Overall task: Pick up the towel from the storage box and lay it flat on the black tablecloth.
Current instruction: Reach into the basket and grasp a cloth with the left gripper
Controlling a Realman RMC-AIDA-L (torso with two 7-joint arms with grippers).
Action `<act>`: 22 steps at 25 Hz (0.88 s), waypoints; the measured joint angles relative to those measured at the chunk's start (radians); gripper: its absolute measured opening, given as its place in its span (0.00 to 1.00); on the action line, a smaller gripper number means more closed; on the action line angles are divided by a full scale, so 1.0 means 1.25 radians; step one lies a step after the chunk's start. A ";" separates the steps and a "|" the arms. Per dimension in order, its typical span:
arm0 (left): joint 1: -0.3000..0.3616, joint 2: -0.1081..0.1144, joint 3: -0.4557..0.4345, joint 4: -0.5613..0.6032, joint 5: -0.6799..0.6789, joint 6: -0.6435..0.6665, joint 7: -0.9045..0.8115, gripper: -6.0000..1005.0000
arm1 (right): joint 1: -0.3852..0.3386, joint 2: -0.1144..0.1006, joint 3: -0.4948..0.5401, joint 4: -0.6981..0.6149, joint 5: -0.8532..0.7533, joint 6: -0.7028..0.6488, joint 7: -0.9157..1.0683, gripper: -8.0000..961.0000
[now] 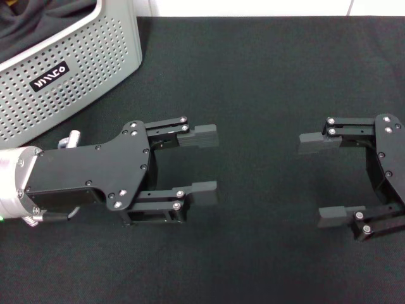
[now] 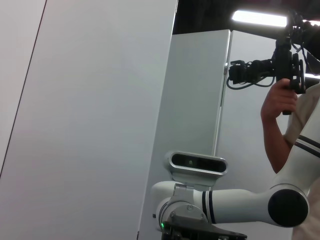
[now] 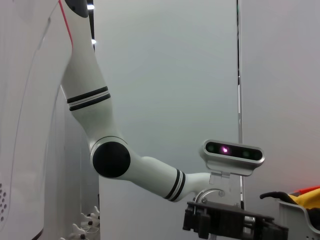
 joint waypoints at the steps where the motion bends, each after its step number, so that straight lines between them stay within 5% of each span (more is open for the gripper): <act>1: 0.000 0.000 0.001 0.000 0.000 0.000 0.000 0.71 | 0.000 0.000 0.000 0.002 0.000 0.000 0.000 0.80; 15: 0.003 -0.004 -0.008 -0.009 0.001 -0.001 0.005 0.71 | 0.000 0.001 -0.001 0.005 0.000 -0.001 -0.001 0.80; 18: 0.022 0.002 -0.065 -0.006 0.001 -0.011 0.005 0.71 | -0.003 0.002 0.000 0.006 0.001 -0.001 0.000 0.80; 22: 0.053 0.011 -0.230 -0.002 0.001 -0.017 -0.013 0.71 | -0.019 0.002 0.001 0.006 0.007 0.001 -0.002 0.80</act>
